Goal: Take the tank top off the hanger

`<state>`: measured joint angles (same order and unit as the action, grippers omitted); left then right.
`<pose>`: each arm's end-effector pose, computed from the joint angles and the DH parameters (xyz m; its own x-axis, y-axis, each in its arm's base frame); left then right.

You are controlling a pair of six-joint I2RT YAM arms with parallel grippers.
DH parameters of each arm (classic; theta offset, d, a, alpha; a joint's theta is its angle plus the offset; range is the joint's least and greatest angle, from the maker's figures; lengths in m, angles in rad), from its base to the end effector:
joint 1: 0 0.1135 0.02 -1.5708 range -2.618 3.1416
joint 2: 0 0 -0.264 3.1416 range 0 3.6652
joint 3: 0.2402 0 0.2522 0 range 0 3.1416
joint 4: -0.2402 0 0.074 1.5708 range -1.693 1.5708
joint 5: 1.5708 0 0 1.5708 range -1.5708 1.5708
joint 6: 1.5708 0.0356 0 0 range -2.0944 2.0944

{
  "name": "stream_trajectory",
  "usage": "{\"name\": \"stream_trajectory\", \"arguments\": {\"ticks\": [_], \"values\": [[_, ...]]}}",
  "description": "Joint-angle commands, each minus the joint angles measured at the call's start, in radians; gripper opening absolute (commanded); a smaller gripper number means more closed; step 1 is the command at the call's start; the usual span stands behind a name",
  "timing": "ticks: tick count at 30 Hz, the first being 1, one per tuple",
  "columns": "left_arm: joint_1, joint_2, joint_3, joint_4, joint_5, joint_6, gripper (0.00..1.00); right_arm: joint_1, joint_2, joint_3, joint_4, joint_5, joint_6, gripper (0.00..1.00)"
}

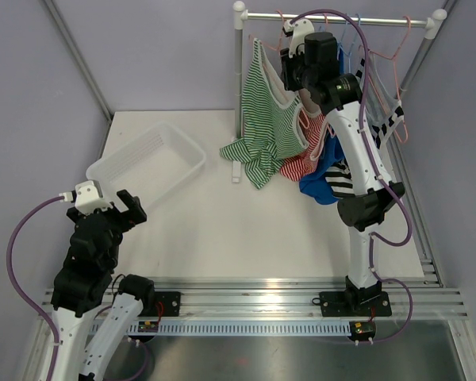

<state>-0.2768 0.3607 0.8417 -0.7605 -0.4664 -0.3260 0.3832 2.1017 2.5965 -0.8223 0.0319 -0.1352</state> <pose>0.0660 -0.0021 0.3440 -0.1964 -0.2416 -0.9503 -0.2476 0.9500 -0.1903 0.4127 0.1651 0.4750 -0.2490 -0.2456 -0.9368 -0.3827 0.9135 -0.1378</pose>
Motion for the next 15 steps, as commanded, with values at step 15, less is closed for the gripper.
{"name": "stream_trajectory", "arguments": {"ticks": [15], "values": [[-0.004,-0.008,-0.001,0.047,0.003,-0.001,0.99,-0.004,0.011,0.011,0.081,0.008,-0.017,0.00]]}}
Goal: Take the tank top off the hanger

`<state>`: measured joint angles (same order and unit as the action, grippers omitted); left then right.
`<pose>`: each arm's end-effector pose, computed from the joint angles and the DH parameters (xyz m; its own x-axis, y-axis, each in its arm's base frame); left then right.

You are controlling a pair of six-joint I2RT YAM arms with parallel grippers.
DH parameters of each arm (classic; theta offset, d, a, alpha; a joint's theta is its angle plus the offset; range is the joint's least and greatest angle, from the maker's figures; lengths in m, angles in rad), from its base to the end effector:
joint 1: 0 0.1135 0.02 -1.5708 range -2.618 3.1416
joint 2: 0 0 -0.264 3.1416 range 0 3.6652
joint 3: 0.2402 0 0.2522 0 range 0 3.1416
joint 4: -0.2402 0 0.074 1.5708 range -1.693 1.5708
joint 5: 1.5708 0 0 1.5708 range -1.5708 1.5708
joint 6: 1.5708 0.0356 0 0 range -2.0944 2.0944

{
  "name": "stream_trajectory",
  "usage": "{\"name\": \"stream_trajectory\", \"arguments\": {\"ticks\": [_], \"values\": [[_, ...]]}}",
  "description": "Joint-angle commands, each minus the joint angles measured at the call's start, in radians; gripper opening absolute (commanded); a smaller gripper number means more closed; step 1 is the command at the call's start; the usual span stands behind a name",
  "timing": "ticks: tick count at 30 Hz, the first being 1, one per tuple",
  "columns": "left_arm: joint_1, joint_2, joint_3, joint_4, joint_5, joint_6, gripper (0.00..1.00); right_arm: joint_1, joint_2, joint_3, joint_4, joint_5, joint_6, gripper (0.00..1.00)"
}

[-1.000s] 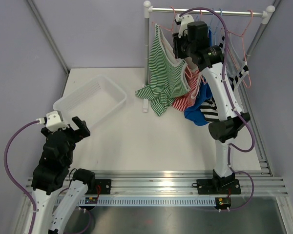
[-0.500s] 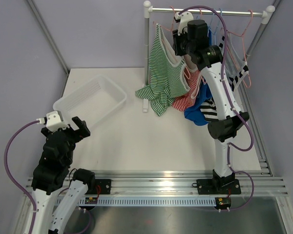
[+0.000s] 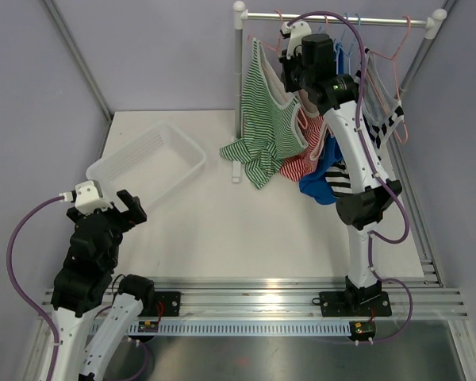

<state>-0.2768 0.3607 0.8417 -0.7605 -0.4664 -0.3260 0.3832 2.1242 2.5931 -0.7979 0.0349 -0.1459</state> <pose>0.0660 -0.0021 0.3440 -0.1964 -0.2416 -0.9503 -0.2476 0.9500 -0.1903 0.4214 0.1685 0.4669 -0.2466 -0.2561 -0.9347 -0.3829 0.9117 -0.1487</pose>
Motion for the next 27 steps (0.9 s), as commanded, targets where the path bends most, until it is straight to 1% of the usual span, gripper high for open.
{"name": "stream_trajectory", "arguments": {"ticks": [1,9,16,19,23,24,27], "values": [[-0.004,-0.006,0.000,0.046,0.003,-0.002,0.99,-0.004,-0.023,0.018,0.058,0.002,0.002,0.00],[-0.004,-0.005,0.002,0.041,-0.001,-0.002,0.99,-0.003,-0.138,-0.039,0.173,0.034,0.065,0.00],[-0.004,0.004,0.010,0.038,0.002,-0.005,0.99,-0.004,-0.219,-0.063,0.172,0.010,0.094,0.00],[-0.004,0.023,0.026,0.030,0.011,-0.007,0.99,-0.003,-0.257,-0.086,0.128,-0.004,0.103,0.00],[-0.004,0.072,0.074,0.030,0.057,-0.013,0.99,-0.004,-0.361,-0.200,0.068,-0.032,0.140,0.00],[-0.004,0.083,0.101,0.032,0.093,-0.016,0.99,-0.004,-0.415,-0.264,0.065,-0.032,0.140,0.00],[-0.004,0.139,0.146,0.052,0.167,-0.039,0.99,-0.004,-0.507,-0.370,0.058,-0.061,0.192,0.00]]}}
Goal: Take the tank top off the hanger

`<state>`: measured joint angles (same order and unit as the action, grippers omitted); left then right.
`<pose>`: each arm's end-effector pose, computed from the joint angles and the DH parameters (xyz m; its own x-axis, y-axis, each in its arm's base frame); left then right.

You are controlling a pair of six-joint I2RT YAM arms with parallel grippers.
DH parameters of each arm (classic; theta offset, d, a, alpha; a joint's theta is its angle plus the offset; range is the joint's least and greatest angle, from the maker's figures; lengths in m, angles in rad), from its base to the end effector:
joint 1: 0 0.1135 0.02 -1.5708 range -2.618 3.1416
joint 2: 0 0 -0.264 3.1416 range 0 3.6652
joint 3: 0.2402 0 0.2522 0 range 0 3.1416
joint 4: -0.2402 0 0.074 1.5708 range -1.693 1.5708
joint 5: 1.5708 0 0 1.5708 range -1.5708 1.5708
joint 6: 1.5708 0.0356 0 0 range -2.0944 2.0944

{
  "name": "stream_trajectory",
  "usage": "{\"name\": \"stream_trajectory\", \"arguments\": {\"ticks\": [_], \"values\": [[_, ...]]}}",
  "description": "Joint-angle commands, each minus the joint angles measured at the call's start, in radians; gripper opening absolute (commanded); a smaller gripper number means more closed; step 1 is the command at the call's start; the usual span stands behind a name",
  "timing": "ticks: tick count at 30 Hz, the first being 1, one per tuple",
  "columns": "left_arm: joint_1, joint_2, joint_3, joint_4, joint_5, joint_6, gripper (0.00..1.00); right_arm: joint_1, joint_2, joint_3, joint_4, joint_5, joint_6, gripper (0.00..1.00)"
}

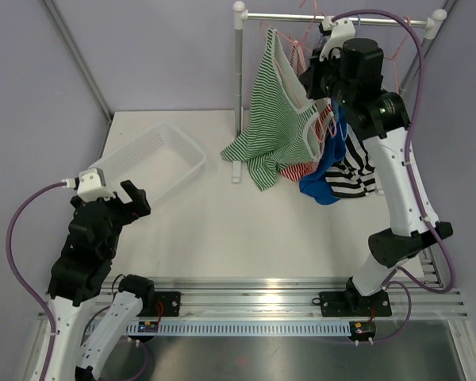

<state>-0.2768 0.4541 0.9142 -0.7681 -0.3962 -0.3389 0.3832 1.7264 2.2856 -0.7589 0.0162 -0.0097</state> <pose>0.0782 -0.0079 0.3594 -0.2412 -0.2503 -0.9376 -0.1928 0.9593 -0.2065 0.3194 0.1281 0.5334 -0.1805 -0.0832 -0.9800 -0.3609 0.9325 -0.0127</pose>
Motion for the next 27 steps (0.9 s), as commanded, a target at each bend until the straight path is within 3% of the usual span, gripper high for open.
{"name": "stream_trajectory", "arguments": {"ticks": [1,7,10,13,17,19,27], "values": [[-0.004,0.060,0.103,0.078,0.117,-0.032,0.99,-0.004,-0.164,-0.121,0.015,-0.050,0.060,0.00],[-0.015,0.227,0.221,0.206,0.313,-0.113,0.99,0.002,-0.372,-0.314,-0.048,-0.148,0.122,0.00],[-0.087,0.319,0.276,0.265,0.324,-0.114,0.99,0.011,-0.484,-0.426,-0.074,-0.200,0.137,0.00],[-0.237,0.395,0.357,0.309,0.245,-0.082,0.99,0.014,-0.583,-0.506,-0.123,-0.194,0.148,0.00],[-0.541,0.600,0.550,0.334,0.029,0.055,0.99,0.016,-0.715,-0.572,-0.195,-0.216,0.162,0.00],[-0.610,0.667,0.603,0.377,0.000,0.133,0.99,0.014,-0.749,-0.580,-0.224,-0.237,0.166,0.00],[-0.683,0.935,0.779,0.455,0.258,0.202,0.99,0.014,-0.832,-0.612,-0.349,-0.219,0.155,0.00]]}}
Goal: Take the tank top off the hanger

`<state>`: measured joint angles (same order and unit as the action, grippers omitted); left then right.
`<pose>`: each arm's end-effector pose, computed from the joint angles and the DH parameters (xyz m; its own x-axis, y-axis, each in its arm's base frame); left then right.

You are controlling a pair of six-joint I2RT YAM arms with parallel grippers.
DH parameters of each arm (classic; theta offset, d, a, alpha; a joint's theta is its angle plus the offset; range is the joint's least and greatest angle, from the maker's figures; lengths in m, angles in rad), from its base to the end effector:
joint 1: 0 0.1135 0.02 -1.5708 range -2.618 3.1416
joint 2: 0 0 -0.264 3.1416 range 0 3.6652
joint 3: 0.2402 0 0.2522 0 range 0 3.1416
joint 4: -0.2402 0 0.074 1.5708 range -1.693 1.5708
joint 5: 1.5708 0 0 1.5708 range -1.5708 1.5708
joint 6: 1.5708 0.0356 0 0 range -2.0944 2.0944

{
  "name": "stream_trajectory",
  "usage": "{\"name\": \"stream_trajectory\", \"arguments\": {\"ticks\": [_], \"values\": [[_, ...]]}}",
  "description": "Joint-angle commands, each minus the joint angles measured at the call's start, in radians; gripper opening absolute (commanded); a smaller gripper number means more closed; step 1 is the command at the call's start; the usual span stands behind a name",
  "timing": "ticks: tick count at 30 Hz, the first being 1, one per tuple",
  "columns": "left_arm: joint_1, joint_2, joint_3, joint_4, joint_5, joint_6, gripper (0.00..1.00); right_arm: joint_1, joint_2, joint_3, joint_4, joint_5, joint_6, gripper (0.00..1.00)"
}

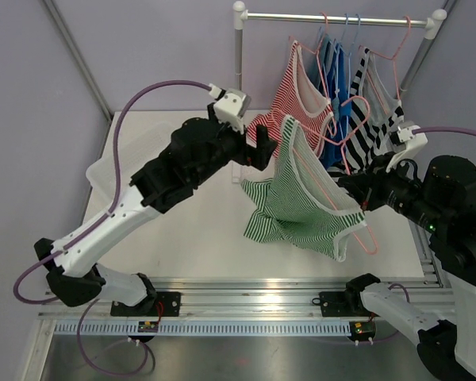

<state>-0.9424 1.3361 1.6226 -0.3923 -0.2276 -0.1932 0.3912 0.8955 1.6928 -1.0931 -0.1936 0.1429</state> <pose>0.1739 -0.2256 0.4856 -0.1869 -0.0610 -0.9805 0.6321 0.7566 -0.1675 0.0782 0.0396 0.5050 -0.3443 0.0092 -0.9388 -0.5004 0.8443 0.1917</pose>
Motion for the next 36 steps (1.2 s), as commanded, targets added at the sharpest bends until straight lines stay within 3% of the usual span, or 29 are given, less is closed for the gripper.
{"name": "stream_trajectory", "arguments": {"ticks": [1,6,14,16,17,20,26,32,36], "values": [[-0.030,0.076,0.098,0.079,0.088,0.066,0.99,0.008,-0.006,-0.021,-0.013,-0.015,0.003,0.00],[-0.033,0.161,0.117,0.090,0.080,0.075,0.93,0.008,-0.023,-0.048,0.004,-0.067,0.003,0.00],[-0.033,0.221,0.102,0.099,-0.012,0.101,0.57,0.006,-0.021,-0.056,0.019,-0.093,0.004,0.00],[-0.033,0.225,0.099,0.101,-0.048,0.110,0.45,0.006,-0.024,-0.059,0.024,-0.096,0.003,0.00],[-0.033,0.227,0.097,0.102,-0.056,0.112,0.30,0.006,-0.024,-0.065,0.022,-0.080,0.001,0.00],[-0.032,0.219,0.085,0.106,-0.106,0.117,0.00,0.006,-0.017,-0.079,0.013,-0.063,-0.005,0.00],[-0.006,0.169,0.046,0.067,-0.295,0.091,0.00,0.008,-0.041,-0.136,0.001,-0.053,-0.028,0.00],[0.166,0.061,-0.073,0.017,-0.302,-0.034,0.00,0.031,-0.069,-0.173,0.027,-0.186,-0.052,0.00],[0.264,0.006,-0.147,-0.011,-0.234,-0.103,0.00,0.032,-0.076,-0.186,0.084,-0.273,-0.060,0.00]]}}
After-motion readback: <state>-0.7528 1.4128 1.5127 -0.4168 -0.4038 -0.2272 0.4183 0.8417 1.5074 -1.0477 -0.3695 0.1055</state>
